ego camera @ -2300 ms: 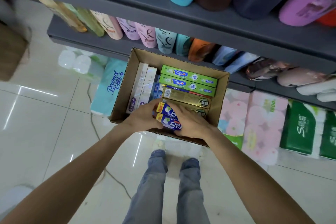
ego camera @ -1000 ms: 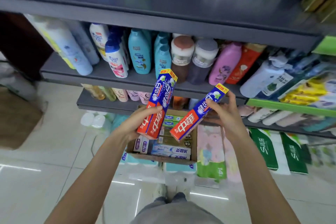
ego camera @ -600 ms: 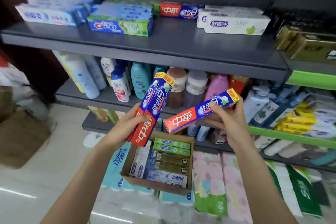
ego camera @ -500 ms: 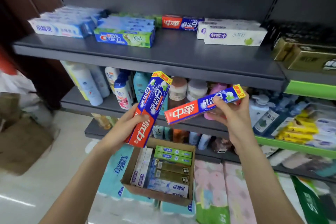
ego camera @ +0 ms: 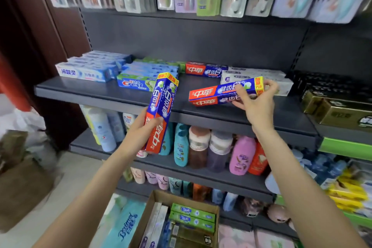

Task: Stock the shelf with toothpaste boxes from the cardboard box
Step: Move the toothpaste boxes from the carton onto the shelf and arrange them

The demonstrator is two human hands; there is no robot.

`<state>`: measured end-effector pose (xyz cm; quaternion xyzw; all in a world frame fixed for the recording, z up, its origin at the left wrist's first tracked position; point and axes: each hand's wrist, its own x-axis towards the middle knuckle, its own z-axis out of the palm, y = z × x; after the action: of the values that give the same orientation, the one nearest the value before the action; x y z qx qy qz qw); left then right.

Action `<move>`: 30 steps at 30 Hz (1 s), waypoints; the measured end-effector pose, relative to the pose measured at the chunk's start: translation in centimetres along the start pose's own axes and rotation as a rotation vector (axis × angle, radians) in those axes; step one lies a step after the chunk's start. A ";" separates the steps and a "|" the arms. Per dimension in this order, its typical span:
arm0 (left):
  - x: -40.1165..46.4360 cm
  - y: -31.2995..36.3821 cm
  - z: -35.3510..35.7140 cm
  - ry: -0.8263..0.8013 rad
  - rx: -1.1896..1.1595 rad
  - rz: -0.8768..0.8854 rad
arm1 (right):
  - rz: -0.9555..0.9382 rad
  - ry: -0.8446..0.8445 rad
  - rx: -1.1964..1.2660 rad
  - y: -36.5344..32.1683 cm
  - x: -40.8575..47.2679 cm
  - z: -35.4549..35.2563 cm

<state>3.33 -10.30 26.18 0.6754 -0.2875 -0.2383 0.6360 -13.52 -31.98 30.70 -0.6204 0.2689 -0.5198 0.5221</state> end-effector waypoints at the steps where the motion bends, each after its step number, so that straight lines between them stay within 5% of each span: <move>1: 0.8 0.4 0.0 0.001 0.005 0.006 | -0.012 -0.024 -0.104 0.1 0.8 0.4; 5: 4.1 1.9 -0.5 -0.052 0.017 0.045 | -0.153 -0.150 -0.945 0.3 3.3 0.1; 9: 7.2 3.4 -1.6 -0.098 0.063 0.102 | -0.134 -0.513 -1.401 -0.2 4.2 0.8; 12: 9.5 4.3 -2.5 -0.103 0.105 0.142 | -0.204 -0.606 -1.474 0.0 5.4 2.5; 20: 11.9 4.0 -4.5 -0.073 0.083 0.118 | -0.349 -0.480 -1.522 1.1 12.9 9.3; 30: 11.9 2.9 -4.7 -0.018 0.130 0.071 | -0.294 -0.515 -1.826 5.7 18.0 12.2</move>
<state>14.85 -15.21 29.94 0.7023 -0.3319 -0.2025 0.5963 4.66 -45.03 32.97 -0.9106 0.3667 -0.0176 -0.1900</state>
